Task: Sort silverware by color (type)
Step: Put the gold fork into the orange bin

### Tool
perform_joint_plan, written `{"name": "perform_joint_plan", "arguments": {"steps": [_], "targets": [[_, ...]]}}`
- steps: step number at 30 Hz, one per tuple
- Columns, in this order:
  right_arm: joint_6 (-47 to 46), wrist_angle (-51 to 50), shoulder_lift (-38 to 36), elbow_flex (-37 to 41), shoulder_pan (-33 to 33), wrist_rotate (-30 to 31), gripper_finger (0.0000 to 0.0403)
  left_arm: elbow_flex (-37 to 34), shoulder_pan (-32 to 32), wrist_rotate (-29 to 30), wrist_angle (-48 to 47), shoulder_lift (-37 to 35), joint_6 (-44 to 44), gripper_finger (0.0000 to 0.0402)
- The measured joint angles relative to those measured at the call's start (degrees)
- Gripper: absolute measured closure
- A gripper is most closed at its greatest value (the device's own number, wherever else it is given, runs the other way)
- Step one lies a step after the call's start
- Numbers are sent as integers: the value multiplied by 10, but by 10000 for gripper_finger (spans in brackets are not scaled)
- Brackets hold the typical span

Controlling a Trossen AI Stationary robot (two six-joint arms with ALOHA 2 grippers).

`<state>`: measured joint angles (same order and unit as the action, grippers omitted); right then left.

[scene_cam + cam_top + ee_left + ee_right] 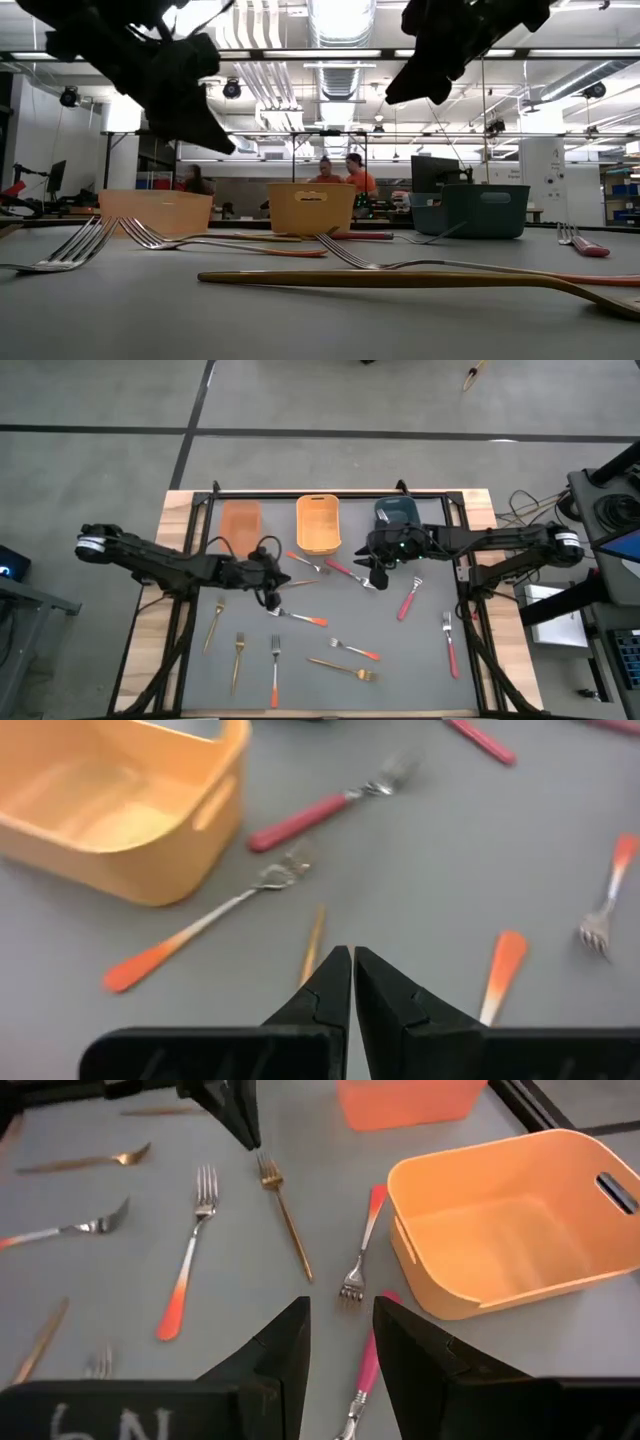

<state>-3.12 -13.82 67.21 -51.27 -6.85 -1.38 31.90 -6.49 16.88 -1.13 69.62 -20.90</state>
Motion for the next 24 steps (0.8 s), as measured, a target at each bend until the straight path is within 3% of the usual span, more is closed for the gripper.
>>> {"name": "perform_joint_plan", "arguments": {"steps": [5, 11, 24], "targets": [[60, 9, -1, -1, -4, 1, 299, 27, 3, -45, -9, 52, 61, 402], [109, 9, -16, -4, -10, 1, 310, 76, 8, -45, -91, 108, 69, 402], [159, 8, -15, 12, -16, 1, 321, 156, 20, -44, -147, 198, 70, 390]]}}
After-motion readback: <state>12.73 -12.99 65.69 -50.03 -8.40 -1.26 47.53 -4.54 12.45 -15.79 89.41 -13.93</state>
